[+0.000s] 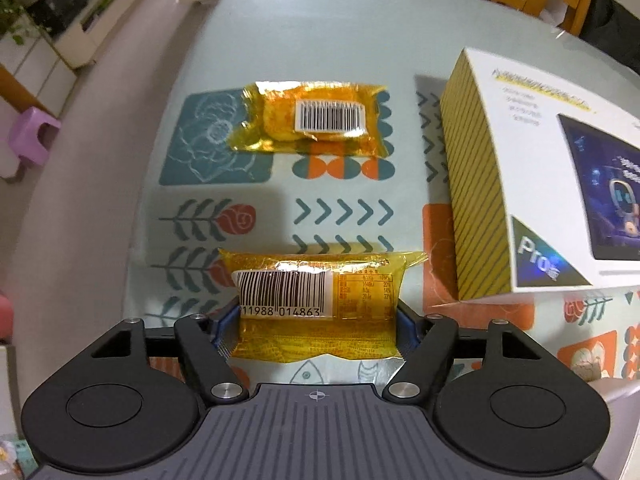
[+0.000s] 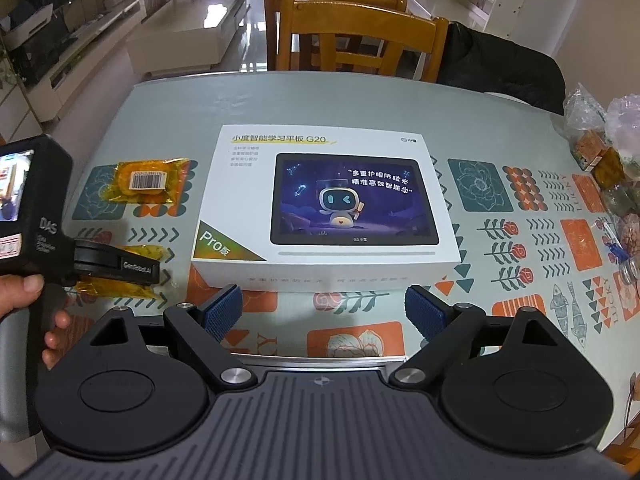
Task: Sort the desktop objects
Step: 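Carry the orange packet with the left tool into the open white box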
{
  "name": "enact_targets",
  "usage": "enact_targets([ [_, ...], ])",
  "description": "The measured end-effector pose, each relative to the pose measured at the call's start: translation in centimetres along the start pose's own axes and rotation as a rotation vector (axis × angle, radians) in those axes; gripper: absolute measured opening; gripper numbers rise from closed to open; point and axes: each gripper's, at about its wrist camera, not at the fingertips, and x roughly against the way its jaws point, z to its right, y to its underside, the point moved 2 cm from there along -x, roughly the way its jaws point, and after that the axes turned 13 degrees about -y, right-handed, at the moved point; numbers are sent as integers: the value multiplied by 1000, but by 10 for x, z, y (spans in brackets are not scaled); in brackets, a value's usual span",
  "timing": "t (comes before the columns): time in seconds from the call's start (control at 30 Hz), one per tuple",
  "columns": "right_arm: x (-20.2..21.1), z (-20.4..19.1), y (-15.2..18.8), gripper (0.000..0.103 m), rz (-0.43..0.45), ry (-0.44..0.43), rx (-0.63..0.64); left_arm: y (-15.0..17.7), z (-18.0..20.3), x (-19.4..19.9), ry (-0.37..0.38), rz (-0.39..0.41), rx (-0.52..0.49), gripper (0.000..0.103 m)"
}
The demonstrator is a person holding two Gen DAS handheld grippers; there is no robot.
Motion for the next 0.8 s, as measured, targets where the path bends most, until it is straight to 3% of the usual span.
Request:
enact_targets([
  [0.33,29,0,10,103,71,-62,19,16,-17,51,-5,56,78,71],
  [0.8,60,8,40,103,106,-173,56,102,-26,112,-27,78,80,71],
])
